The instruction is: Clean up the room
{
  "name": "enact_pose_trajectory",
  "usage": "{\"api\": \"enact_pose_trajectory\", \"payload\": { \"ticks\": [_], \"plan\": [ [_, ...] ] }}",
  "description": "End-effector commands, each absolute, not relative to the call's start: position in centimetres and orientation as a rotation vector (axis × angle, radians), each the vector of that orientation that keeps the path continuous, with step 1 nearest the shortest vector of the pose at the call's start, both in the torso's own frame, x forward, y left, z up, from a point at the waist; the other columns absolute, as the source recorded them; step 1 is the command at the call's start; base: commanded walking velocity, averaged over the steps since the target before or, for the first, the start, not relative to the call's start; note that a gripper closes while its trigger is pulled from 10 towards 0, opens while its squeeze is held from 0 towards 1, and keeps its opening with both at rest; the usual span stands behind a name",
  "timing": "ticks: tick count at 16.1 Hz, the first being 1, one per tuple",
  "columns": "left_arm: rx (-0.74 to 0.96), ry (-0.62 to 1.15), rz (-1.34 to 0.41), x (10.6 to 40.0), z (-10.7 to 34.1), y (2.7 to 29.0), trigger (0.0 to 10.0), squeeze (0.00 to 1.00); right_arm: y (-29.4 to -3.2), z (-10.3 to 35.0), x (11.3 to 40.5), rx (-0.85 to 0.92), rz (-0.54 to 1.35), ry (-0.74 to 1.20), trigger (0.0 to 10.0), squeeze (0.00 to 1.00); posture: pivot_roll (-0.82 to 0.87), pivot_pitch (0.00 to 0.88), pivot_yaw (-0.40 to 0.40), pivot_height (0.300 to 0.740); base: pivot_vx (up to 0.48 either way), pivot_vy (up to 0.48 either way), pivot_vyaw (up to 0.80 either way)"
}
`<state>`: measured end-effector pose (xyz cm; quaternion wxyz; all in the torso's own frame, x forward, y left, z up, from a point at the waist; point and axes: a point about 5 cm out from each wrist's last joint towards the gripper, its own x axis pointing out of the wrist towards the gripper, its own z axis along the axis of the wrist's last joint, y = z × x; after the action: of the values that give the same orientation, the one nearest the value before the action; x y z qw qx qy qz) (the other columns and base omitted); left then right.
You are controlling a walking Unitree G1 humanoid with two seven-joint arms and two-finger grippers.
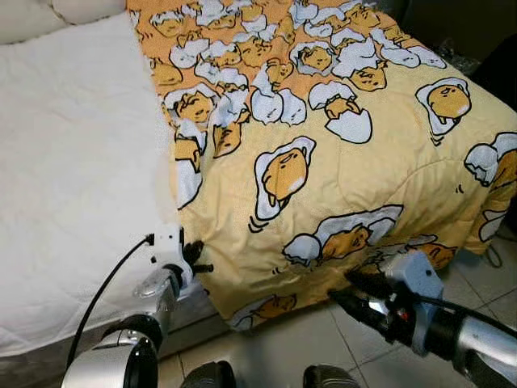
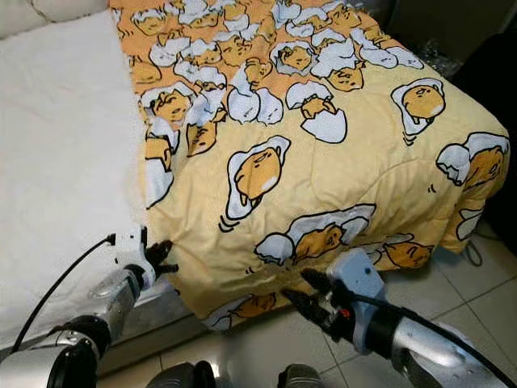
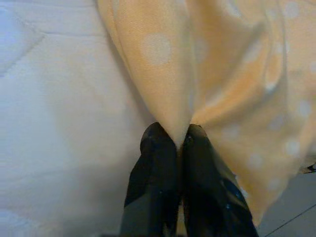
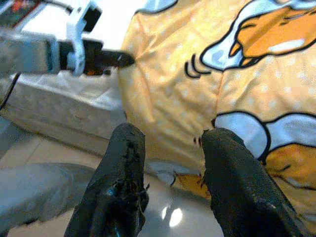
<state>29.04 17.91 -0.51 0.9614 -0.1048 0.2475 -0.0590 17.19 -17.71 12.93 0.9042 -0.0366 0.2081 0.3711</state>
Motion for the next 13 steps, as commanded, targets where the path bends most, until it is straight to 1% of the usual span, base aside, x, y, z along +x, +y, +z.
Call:
{"api": "enact_pose_trajectory", "payload": {
  "ticks": [1, 3, 5, 7, 10, 12, 13],
  "plan": [
    [-0.181, 0.518, -0.134, 28.2, -1.1, 18.2, 0.0, 0.00, -17.6, 12.7, 17.4, -0.085, 0.763, 0.422, 10.0, 0.00, -0.21, 0.059, 0.120, 0.740, 0.000, 0.000, 0.00],
    [-0.111, 0.542, -0.106, 27.1, -2.0, 18.8, 0.0, 0.00, -17.5, 12.4, 18.2, -0.084, 0.757, 0.400, 10.0, 0.00, -0.18, 0.029, 0.126, 0.740, 0.000, 0.000, 0.00],
    [-0.107, 0.526, -0.069, 26.1, -2.3, 19.7, 0.0, 0.00, -17.4, 12.2, 19.1, -0.091, 0.766, 0.380, 10.0, 0.00, -0.14, 0.006, 0.122, 0.740, 0.000, 0.000, 0.00],
    [-0.098, 0.512, -0.103, 25.0, -2.8, 19.6, 0.0, 0.00, -17.3, 12.1, 19.7, -0.101, 0.785, 0.371, 10.0, 0.00, -0.13, 0.000, 0.120, 0.740, 0.000, 0.000, 0.00],
    [-0.077, 0.526, -0.179, 22.6, -3.9, 17.9, 0.0, 0.00, -17.3, 11.9, 20.2, -0.111, 0.788, 0.358, 10.0, 0.00, -0.13, 0.000, 0.120, 0.740, 0.000, 0.000, 0.00],
    [-0.065, 0.548, -0.273, 20.8, -4.5, 15.7, 0.0, 0.00, -17.4, 11.7, 20.4, -0.123, 0.787, 0.353, 10.0, 0.00, -0.13, 0.000, 0.123, 0.740, 0.000, 0.000, 0.00],
    [-0.061, 0.590, -0.304, 20.2, -5.0, 14.8, 0.0, 0.00, -17.5, 11.7, 20.6, -0.132, 0.784, 0.348, 10.0, 0.00, -0.13, 0.000, 0.120, 0.740, 0.000, 0.000, 0.00]
  ]
}}
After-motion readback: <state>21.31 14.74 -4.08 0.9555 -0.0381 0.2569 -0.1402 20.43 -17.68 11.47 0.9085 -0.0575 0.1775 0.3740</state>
